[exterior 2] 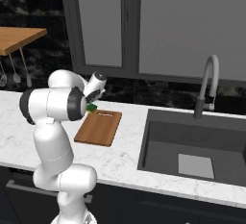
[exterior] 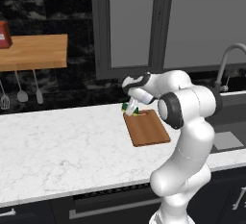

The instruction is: Pick up the sponge from the counter and clean the cutting board by briefly scrubbing or pressing down on the cutting board. Once finished, release the sponge.

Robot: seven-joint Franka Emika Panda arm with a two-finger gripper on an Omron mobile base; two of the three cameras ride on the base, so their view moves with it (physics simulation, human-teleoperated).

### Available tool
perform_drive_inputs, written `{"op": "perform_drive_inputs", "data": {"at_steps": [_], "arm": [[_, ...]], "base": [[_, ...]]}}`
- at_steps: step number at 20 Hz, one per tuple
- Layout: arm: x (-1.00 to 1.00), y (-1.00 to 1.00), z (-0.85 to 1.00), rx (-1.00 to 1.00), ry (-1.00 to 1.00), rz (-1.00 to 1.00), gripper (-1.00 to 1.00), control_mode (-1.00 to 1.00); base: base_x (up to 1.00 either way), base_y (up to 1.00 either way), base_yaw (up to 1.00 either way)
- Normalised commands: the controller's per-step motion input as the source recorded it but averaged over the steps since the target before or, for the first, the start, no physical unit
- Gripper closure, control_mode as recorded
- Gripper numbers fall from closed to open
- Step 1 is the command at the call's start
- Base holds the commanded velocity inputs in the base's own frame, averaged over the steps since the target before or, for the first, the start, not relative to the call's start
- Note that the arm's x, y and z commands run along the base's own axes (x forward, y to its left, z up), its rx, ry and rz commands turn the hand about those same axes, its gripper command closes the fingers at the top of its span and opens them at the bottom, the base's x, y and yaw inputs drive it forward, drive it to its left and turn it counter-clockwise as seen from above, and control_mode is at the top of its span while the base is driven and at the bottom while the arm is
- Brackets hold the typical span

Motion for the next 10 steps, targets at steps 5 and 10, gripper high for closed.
{"op": "perform_drive_inputs", "data": {"at_steps": [5, 10], "arm": [[0.02, 0.0, -0.4, 0.0, -0.1, 0.16, 1.0, -1.0], [0.18, 0.0, -0.33, 0.0, -0.03, 0.15, 1.0, -1.0]], "base": [[0.0, 0.0, 0.0], [0.0, 0.0, 0.0]]}}
